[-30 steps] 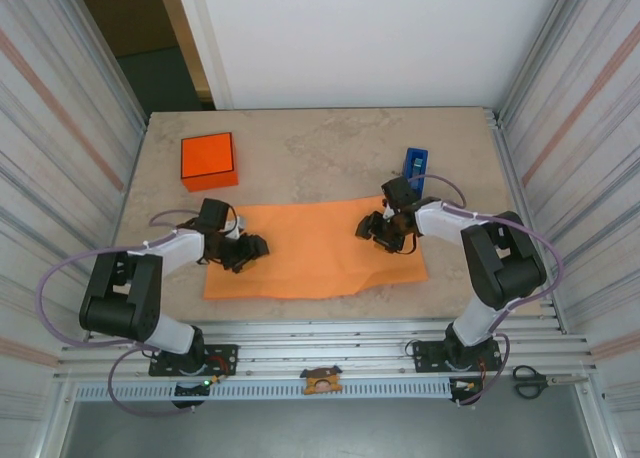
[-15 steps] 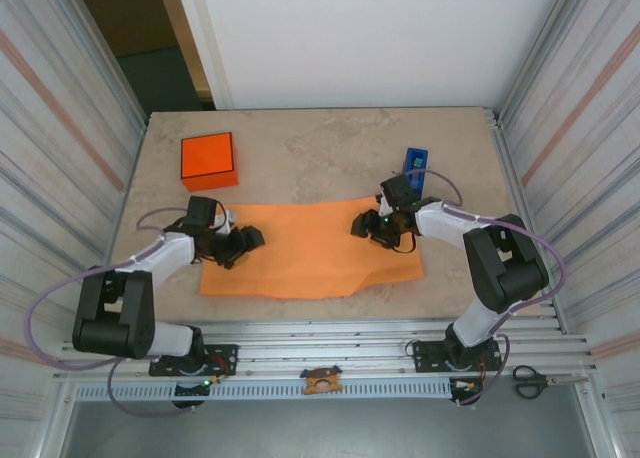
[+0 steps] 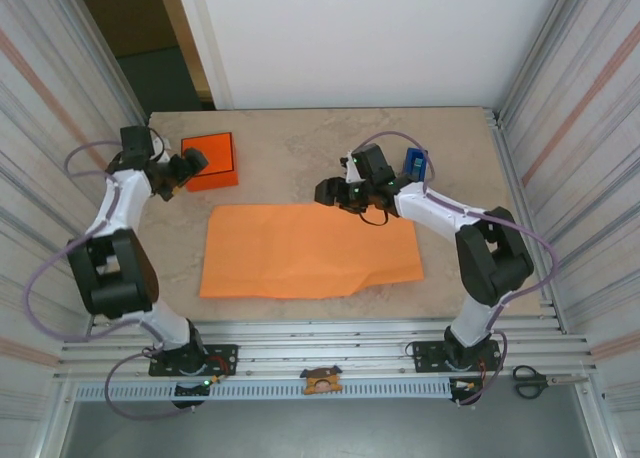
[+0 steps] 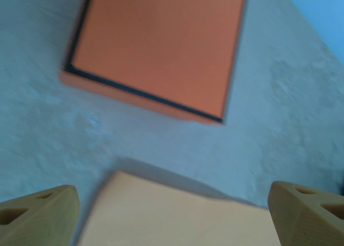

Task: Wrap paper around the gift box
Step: Move the gift box to the top-center of the table.

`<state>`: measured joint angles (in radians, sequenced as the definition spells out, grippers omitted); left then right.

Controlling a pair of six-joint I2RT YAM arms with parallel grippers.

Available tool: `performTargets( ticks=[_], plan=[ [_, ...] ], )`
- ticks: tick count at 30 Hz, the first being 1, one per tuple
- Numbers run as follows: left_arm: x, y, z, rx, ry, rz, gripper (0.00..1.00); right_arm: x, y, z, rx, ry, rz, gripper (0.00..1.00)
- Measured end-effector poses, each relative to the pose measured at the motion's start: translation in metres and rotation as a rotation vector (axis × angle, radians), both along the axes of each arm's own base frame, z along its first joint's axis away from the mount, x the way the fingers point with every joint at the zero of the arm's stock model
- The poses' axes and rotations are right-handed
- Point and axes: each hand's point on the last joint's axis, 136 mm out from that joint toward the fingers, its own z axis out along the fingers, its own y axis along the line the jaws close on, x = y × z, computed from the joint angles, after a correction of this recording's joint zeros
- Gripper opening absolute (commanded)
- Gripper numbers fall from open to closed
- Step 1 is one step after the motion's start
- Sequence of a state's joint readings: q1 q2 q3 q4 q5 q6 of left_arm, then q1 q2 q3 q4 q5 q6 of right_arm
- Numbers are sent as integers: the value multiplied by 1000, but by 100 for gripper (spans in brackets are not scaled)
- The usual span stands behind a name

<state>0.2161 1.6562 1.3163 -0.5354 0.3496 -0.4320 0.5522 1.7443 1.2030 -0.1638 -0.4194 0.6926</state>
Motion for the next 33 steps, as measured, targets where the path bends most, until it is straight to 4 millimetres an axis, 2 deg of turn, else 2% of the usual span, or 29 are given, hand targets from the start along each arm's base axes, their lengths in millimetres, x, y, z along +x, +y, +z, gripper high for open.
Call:
performTargets(
  ticks=[2, 7, 11, 14, 18, 23, 26, 29, 33],
  plan=[
    [14, 14, -14, 17, 41, 14, 95, 2, 4, -7, 1, 17, -1, 67],
    [58, 39, -34, 58, 75, 13, 97, 4, 10, -15, 12, 55, 4, 72],
    [91, 50, -45, 67, 72, -19, 96, 9, 14, -12, 27, 57, 9, 75],
    [109, 49, -60, 33, 72, -62, 93, 12, 14, -10, 38, 58, 12, 77],
    [116, 36, -86, -56, 93, -133, 87, 16, 11, -12, 51, 74, 7, 78],
    [118, 23, -85, -126, 68, -197, 78, 19, 8, -19, 62, 106, -6, 79],
    [116, 8, -86, -137, 67, -248, 74, 22, 7, -22, 71, 116, -12, 80],
    [114, -20, -87, -143, 64, -324, 70, 25, 7, -24, 80, 125, -24, 80],
    [110, -69, -88, -145, 68, -430, 68, 33, 7, -26, 93, 130, -33, 80]
  ],
)
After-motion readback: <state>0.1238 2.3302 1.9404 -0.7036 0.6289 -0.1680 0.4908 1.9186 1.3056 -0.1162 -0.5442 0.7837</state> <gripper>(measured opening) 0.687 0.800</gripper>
